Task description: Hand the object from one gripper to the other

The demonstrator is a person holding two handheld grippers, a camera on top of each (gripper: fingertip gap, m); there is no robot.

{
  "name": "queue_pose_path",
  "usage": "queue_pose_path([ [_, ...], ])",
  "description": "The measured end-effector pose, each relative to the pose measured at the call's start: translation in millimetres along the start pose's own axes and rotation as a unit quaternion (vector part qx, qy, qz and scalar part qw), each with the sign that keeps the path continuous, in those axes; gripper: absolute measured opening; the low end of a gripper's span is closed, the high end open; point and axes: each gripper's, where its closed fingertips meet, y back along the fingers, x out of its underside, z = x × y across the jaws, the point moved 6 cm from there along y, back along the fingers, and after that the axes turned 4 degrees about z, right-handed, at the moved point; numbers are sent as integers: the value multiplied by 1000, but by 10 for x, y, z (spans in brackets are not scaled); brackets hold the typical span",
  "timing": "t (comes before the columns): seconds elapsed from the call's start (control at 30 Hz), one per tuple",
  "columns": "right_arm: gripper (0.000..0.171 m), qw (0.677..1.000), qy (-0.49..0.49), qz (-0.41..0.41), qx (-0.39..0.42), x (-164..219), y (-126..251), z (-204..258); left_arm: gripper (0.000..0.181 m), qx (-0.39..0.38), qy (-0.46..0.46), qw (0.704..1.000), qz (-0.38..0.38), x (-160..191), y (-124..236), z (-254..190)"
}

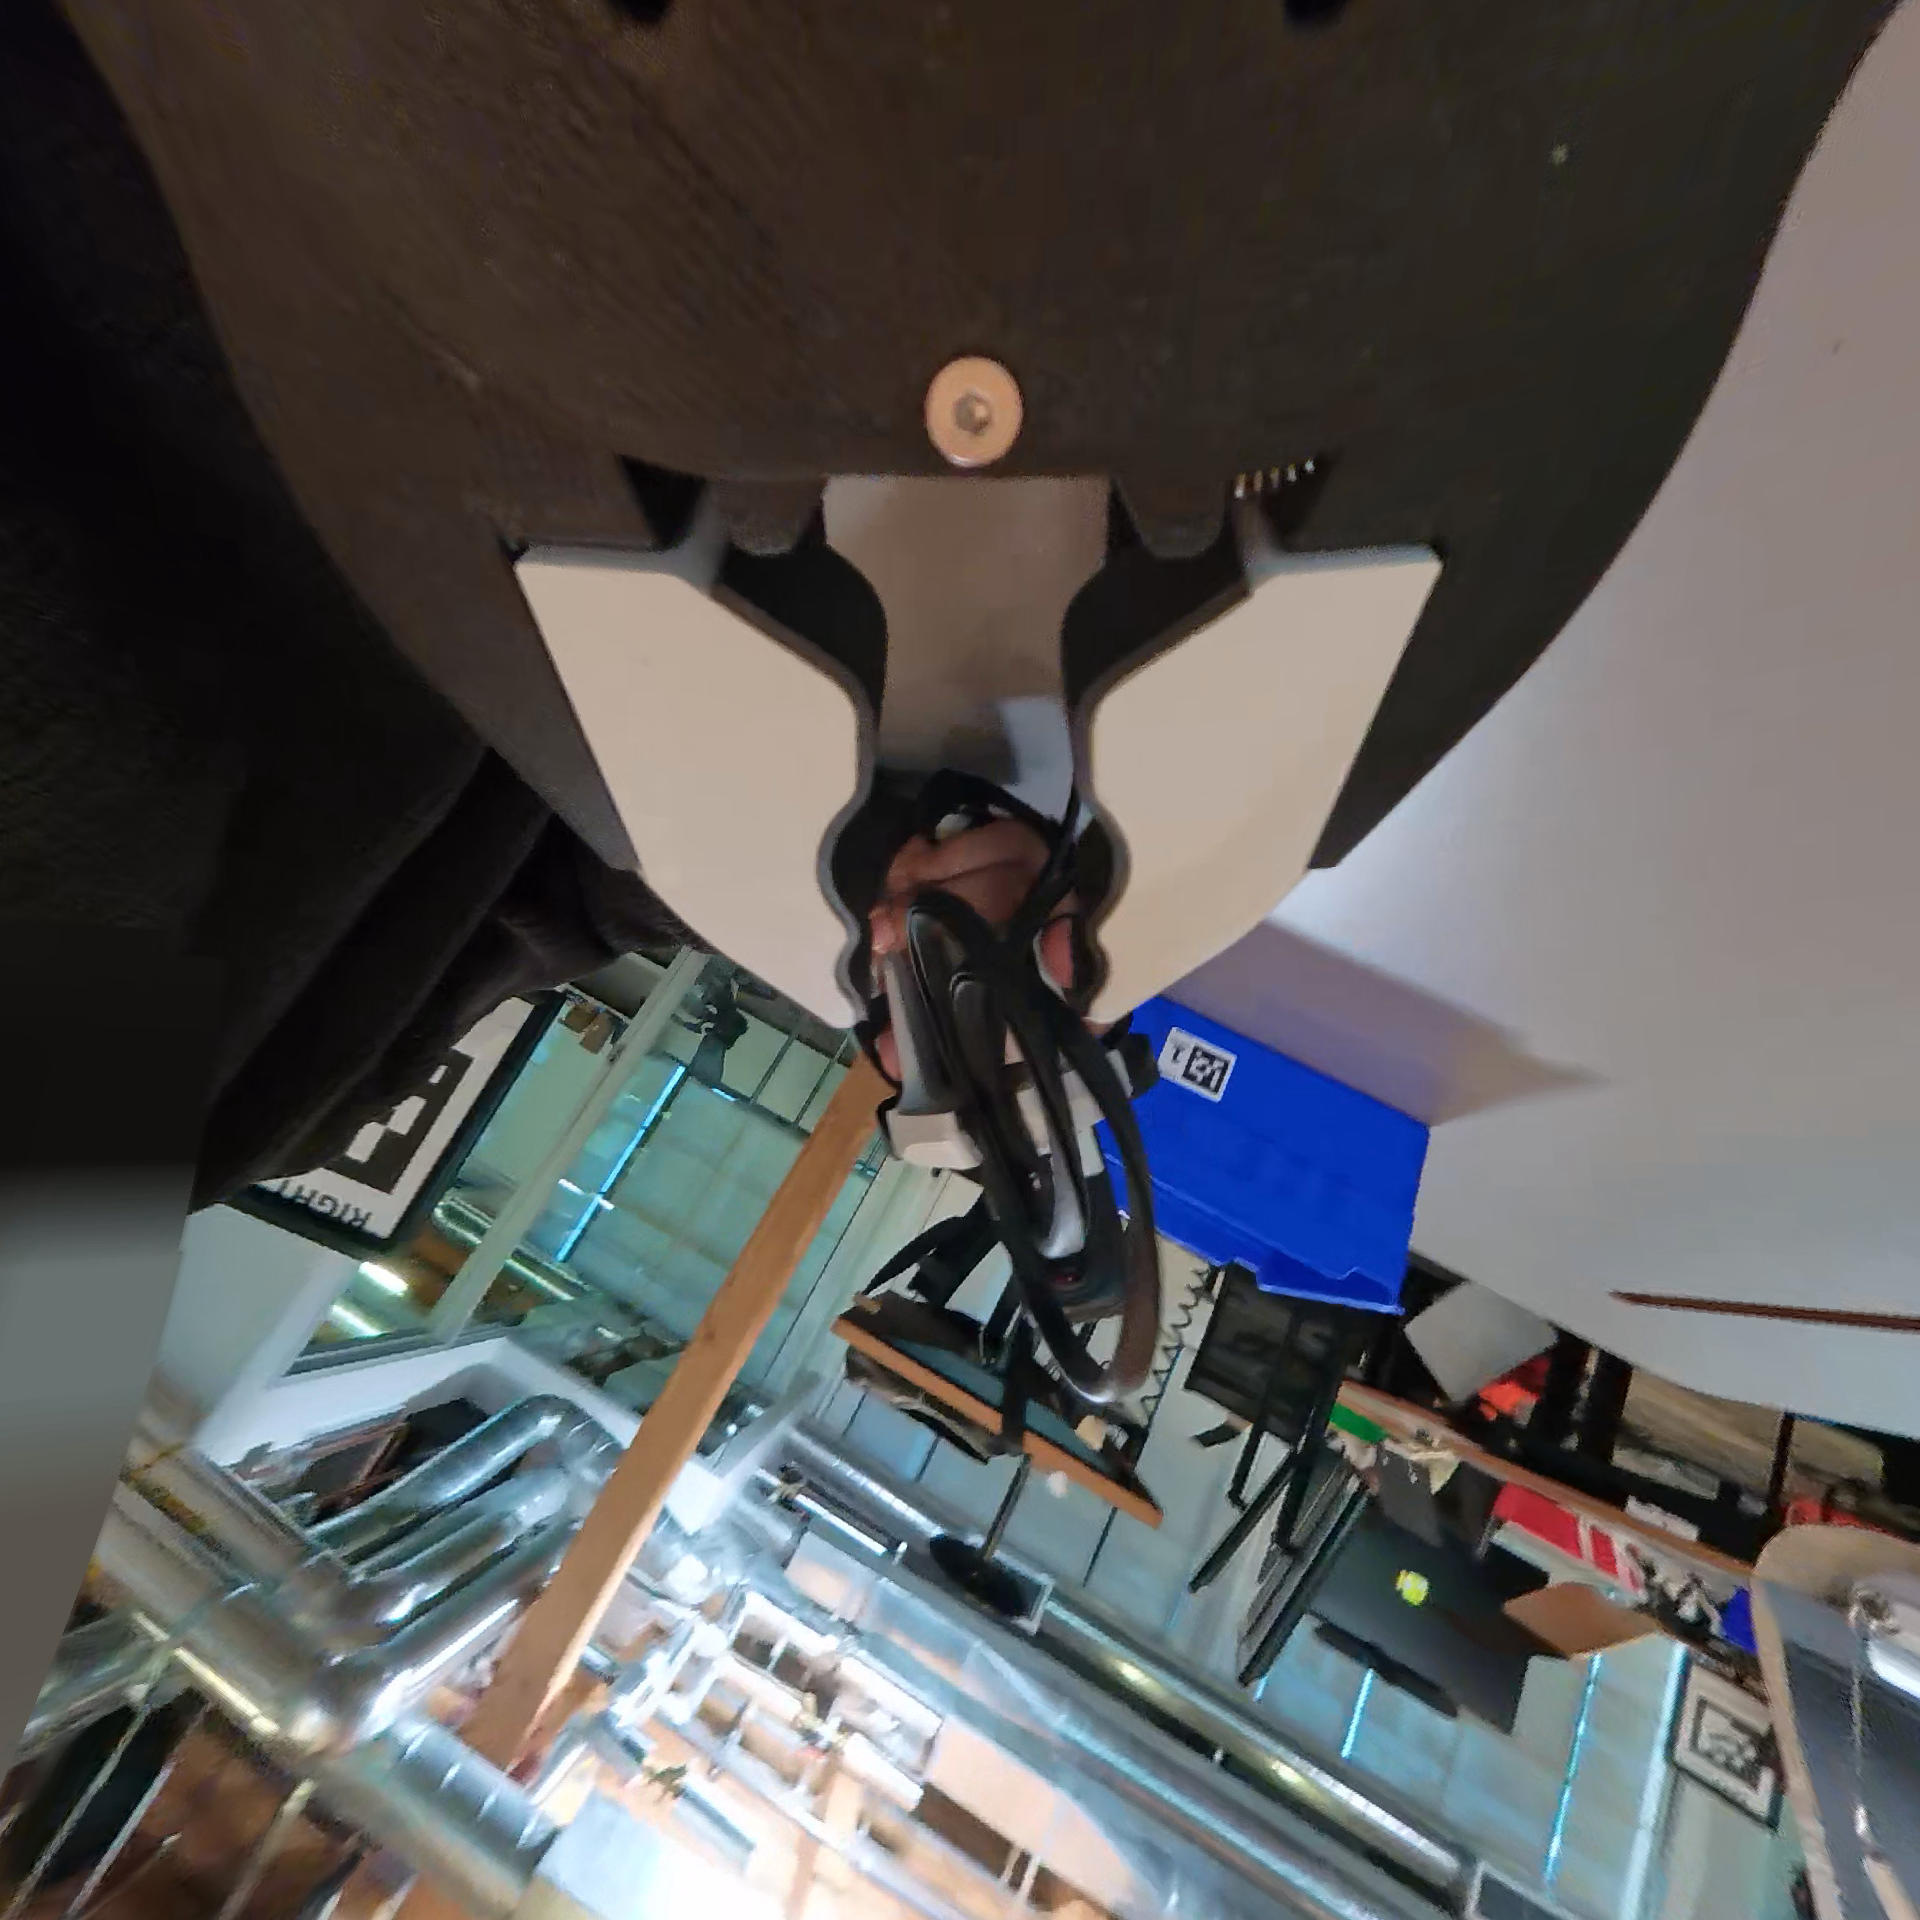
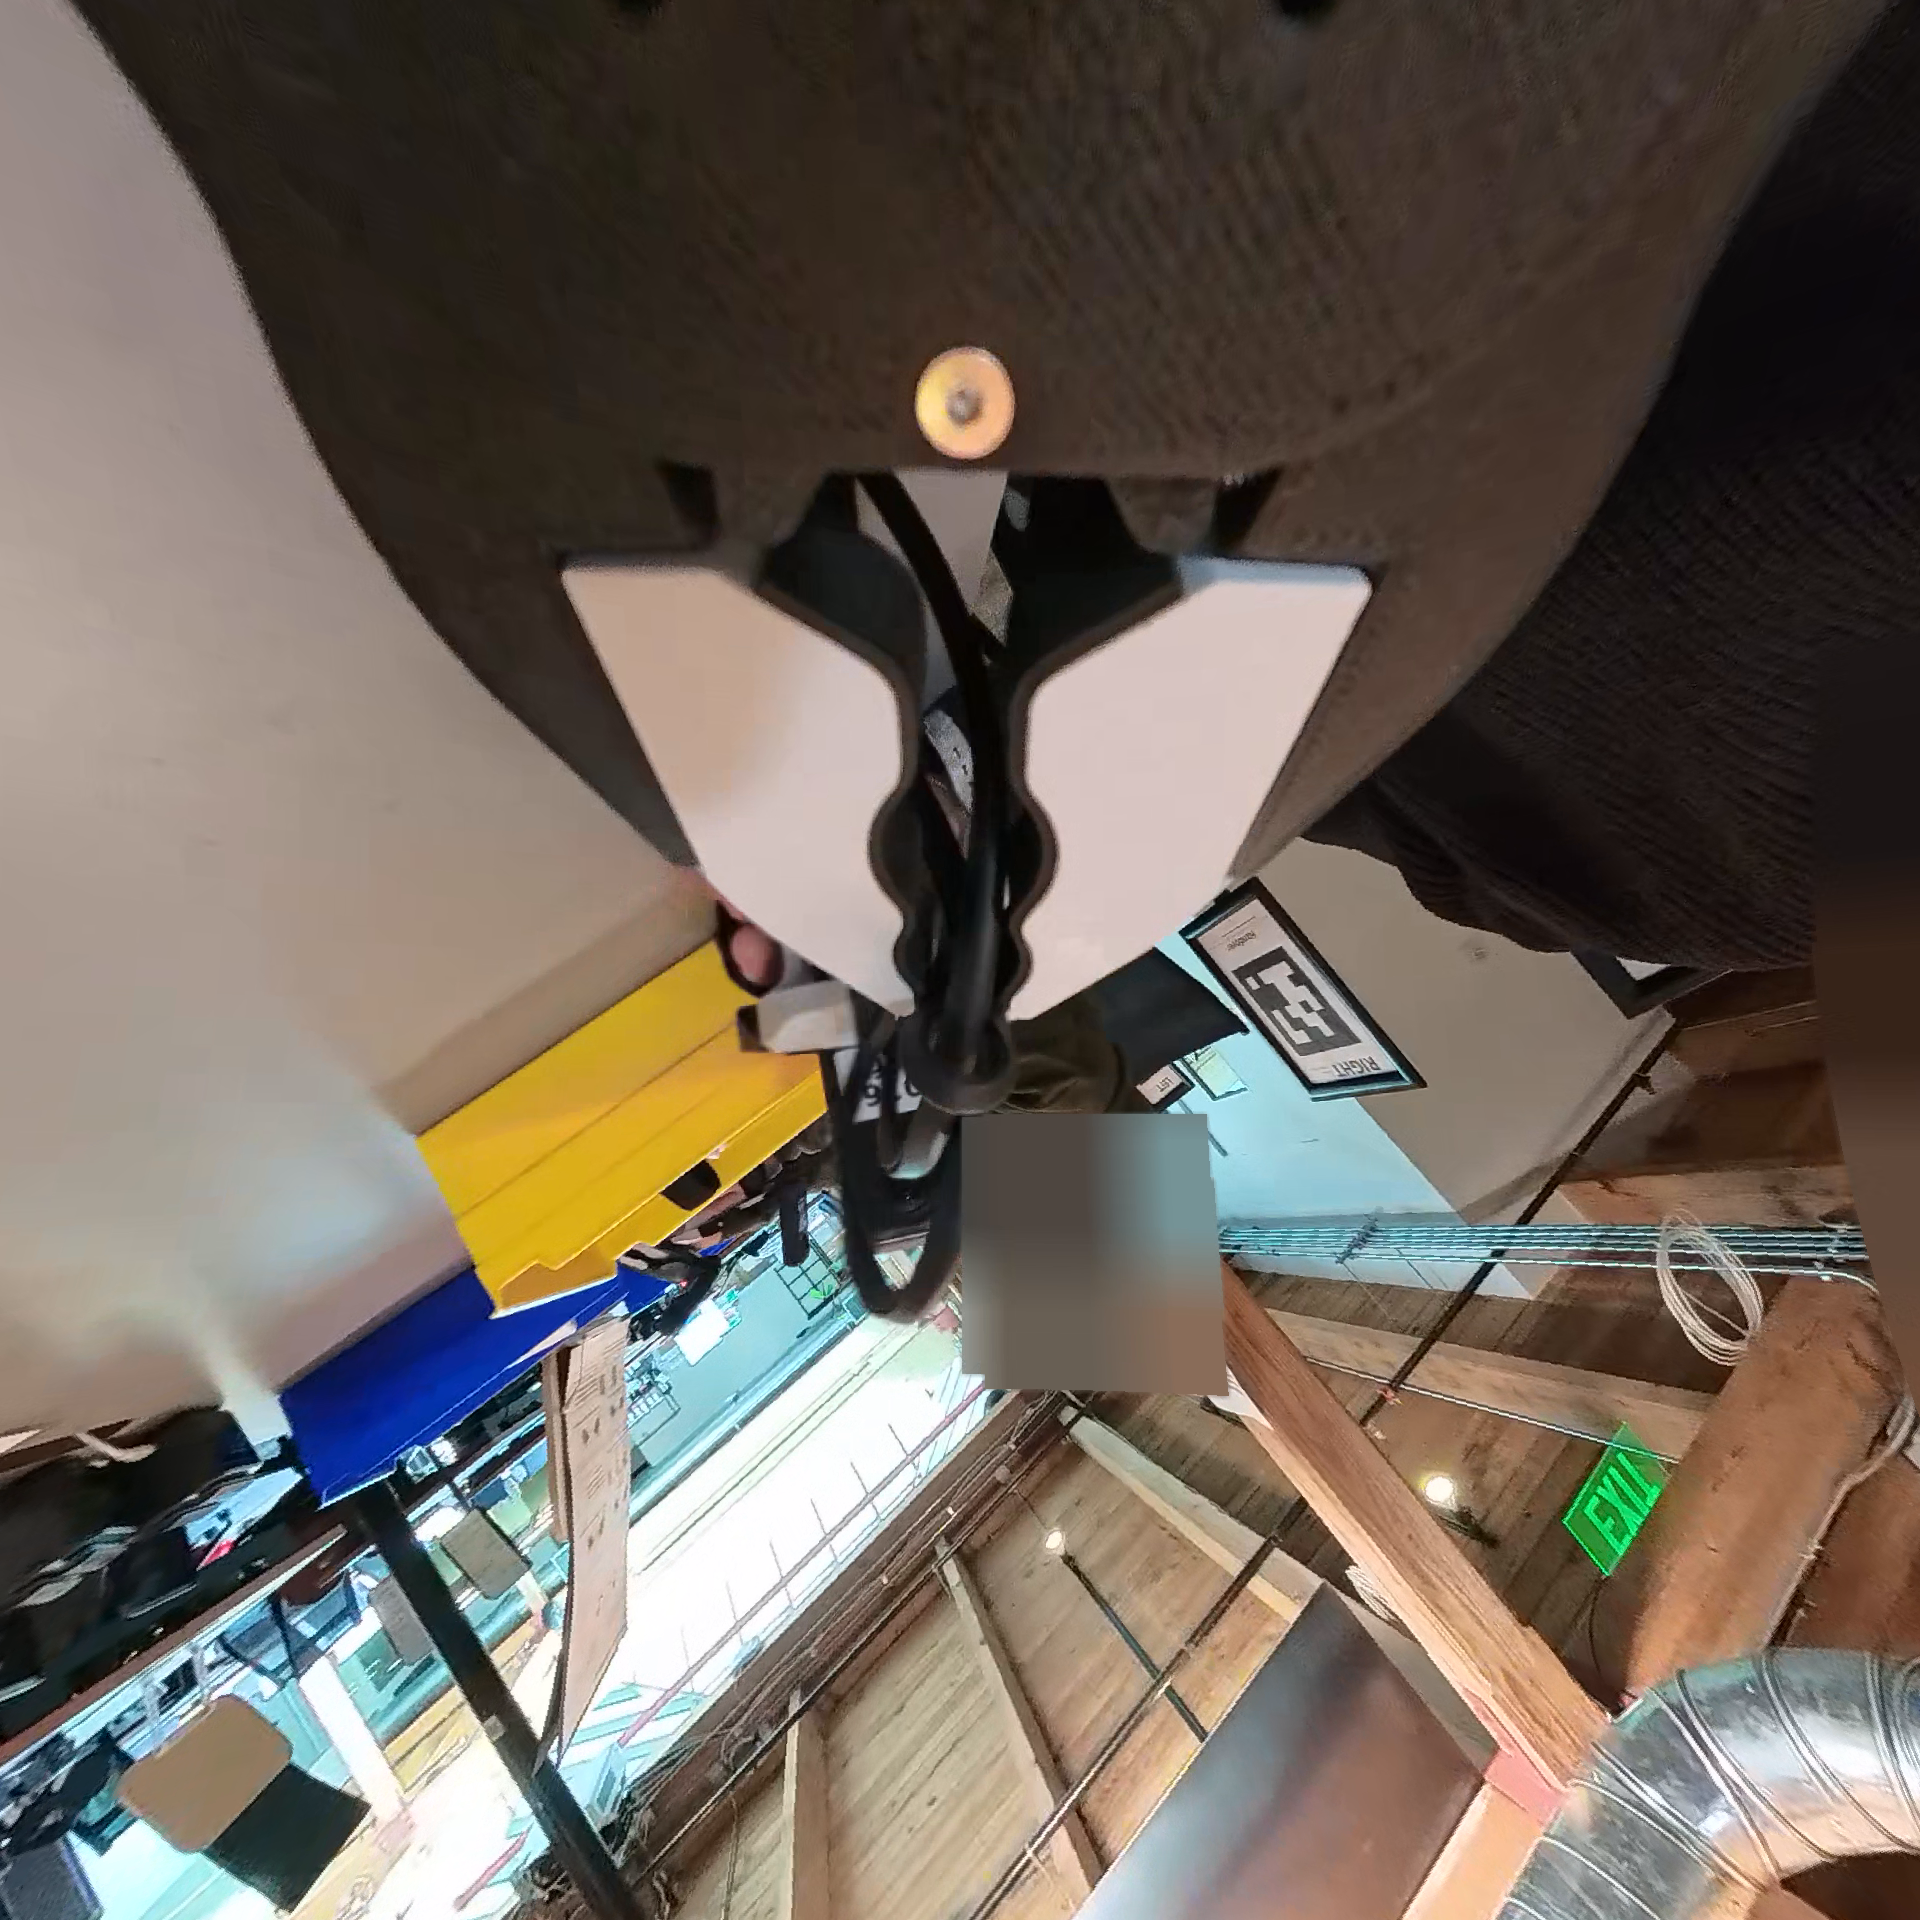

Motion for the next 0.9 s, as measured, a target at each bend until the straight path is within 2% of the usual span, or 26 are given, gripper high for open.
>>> queue_pose_path([
  [0.07,12,1000,-4,-6,-1,-13,14,-4,19,8,-22,1000,-9,-22,5,-49],
  [0.17,12,1000,-7,-5,1,-9,15,-19,10,5,-41,999,-17,-43,12,-80],
  [0.43,14,1000,-27,3,-9,30,-16,-36,7,17,-42,998,-46,-108,22,-131],
  [0.57,32,999,-49,-4,10,41,-5,-126,7,0,-29,998,-58,-138,53,-90],
  [0.67,54,995,-37,-28,90,-2,69,-268,7,-25,-6,997,-75,-171,118,-9],
  [0.8,61,969,69,-43,233,-116,236,-357,7,-64,36,993,-94,-189,219,135],
  [0.9,65,932,200,-17,303,-151,228,-269,7,-95,66,989,-94,-168,260,232],
])
